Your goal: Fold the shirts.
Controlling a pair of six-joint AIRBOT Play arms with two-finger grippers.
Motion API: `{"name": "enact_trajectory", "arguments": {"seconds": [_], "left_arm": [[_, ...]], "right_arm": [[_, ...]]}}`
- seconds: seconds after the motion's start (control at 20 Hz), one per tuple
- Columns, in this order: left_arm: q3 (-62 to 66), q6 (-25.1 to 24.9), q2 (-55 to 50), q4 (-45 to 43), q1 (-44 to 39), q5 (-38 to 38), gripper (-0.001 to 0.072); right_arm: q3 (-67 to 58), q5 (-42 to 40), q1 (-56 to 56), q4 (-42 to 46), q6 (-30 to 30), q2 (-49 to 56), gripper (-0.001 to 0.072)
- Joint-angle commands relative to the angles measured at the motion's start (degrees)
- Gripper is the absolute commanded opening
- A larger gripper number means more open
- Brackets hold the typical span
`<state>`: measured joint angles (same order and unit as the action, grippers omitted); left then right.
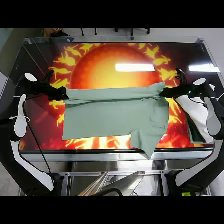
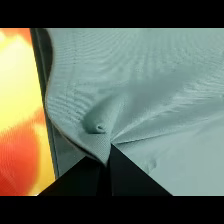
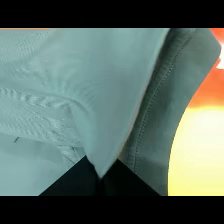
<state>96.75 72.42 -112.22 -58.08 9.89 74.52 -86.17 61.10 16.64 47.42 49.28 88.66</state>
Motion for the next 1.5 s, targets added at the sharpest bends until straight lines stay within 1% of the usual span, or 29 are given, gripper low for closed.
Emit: {"name": "enact_trajectory", "arguments": {"seconds": [0.0,0.1,0.15,0.2,0.25,0.3,0.35,0.4,0.5,0.55,0.6,0.65,0.8,0.9,1.05,1.2,1.3,1.45], "left_arm": [[-2.38,-0.57,0.04,-0.70,-0.09,-2.84,0.0014],[-1.77,-0.55,0.07,-0.35,-0.55,-2.45,0.0016],[-0.94,-0.52,0.07,-0.35,-0.74,-1.97,0.0017],[0.17,-0.28,0.07,-0.37,-0.74,-0.79,0.0018],[2.14,0.44,0.07,-0.48,-0.74,1.86,0.0176],[4.15,2.34,0.07,-1.09,-0.37,4.70,0.0488],[6.43,4.81,0.07,-2.40,0.26,8.11,0.0600],[9.01,6.93,0.07,-3.28,1.14,11.93,0.0603],[13.09,9.68,0.24,-3.67,3.04,18.69,0.0603],[13.20,10.67,1.14,-3.80,3.76,20.94,0.0603],[11.10,10.73,2.97,-3.89,4.31,21.57,0.0602],[6.40,10.51,6.10,-3.91,4.94,20.94,0.0602],[-14.99,7.48,17.68,-3.91,7.32,15.08,0.0602],[-29.90,4.70,24.52,-3.87,9.42,11.34,0.0602],[-45.16,1.73,29.97,-3.78,12.04,5.25,0.0602],[-52.89,-0.48,31.36,-3.67,12.63,-0.22,0.0602],[-55.19,-1.31,31.32,-2.21,11.54,-3.52,0.0602],[-55.63,-5.73,31.32,6.16,8.96,-6.23,0.0600]], "right_arm": [[0.74,-1.16,-0.68,1.44,0.04,0.42,0.0016],[0.70,-1.14,-1.25,1.42,0.04,0.31,0.0016],[0.55,-1.11,-1.55,1.38,0.09,0.22,0.0033],[0.52,-1.09,-1.84,0.70,0.09,-0.09,0.0172],[0.52,-0.50,-1.84,0.11,0.33,-0.96,0.0322],[0.50,0.50,-1.75,0.22,0.52,-2.40,0.0330],[0.50,1.64,-1.33,0.46,1.18,-4.52,0.0345],[0.52,2.43,-0.57,1.75,3.56,-7.28,0.0394],[0.55,4.24,1.70,2.75,7.39,-13.20,0.0395],[0.76,5.79,3.30,2.80,8.72,-16.44,0.0394],[1.60,7.85,5.07,2.99,10.43,-19.34,0.0395],[3.45,9.51,6.86,2.97,11.52,-22.16,0.0393],[15.58,13.05,12.44,2.95,13.62,-32.11,0.0386],[25.92,13.11,15.04,2.93,15.56,-39.54,0.0386],[38.45,13.14,16.15,2.91,18.34,-48.46,0.0386],[46.29,12.74,16.11,2.97,21.29,-53.81,0.0386],[49.03,12.81,16.11,2.91,22.16,-54.36,0.0386],[51.91,12.83,16.11,2.97,22.60,-53.99,0.0386]]}}
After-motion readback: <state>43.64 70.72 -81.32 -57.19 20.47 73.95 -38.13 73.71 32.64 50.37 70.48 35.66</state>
